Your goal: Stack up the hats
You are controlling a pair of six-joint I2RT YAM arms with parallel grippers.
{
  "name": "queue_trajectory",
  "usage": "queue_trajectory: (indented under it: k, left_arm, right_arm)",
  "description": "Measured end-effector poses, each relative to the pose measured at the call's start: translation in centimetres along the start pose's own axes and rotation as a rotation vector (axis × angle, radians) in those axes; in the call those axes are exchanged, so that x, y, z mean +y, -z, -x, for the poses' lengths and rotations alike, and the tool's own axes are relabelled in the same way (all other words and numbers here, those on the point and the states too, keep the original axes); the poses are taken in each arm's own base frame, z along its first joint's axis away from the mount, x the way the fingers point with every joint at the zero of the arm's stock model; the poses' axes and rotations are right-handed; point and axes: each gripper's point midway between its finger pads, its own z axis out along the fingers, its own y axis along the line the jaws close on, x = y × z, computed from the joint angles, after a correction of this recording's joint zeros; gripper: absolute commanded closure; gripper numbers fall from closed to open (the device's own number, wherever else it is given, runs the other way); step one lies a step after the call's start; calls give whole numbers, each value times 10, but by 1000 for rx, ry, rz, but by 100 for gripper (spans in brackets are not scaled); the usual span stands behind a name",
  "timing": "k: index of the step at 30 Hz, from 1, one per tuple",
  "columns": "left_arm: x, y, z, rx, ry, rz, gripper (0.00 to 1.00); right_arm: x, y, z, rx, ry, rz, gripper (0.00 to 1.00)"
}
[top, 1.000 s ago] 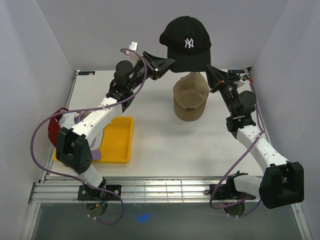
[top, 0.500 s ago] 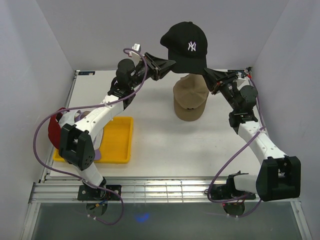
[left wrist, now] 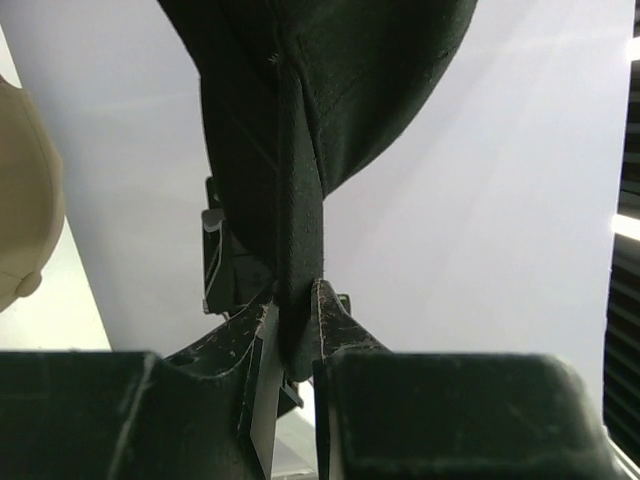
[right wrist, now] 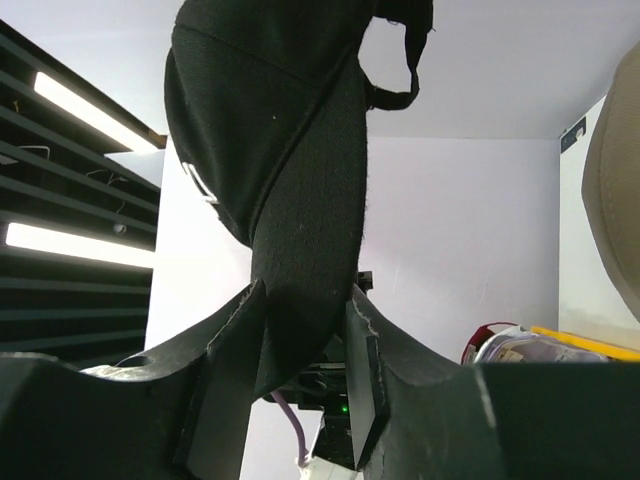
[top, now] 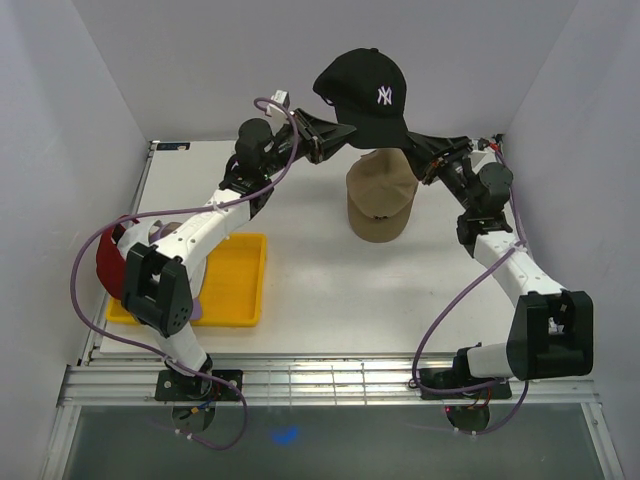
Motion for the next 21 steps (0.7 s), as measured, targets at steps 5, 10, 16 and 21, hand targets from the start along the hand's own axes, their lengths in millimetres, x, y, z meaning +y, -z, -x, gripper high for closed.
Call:
queue_trajectory:
  k: [5, 10, 16, 21]
  left_arm:
    - [0, -2, -5, 34, 35, -19, 100]
    - [7, -5, -12, 61, 69, -16, 100]
    - [9, -6, -16, 75, 85, -13, 100]
    - [17, -5, -17, 77, 92, -2, 100]
  right_arm:
    - [0, -7, 1, 23, -20, 23, 57]
    - [11, -8, -6, 63, -8, 60, 57]
    - [23, -6, -12, 85, -12, 104, 77]
    - [27, -5, -14, 93, -8, 121, 92]
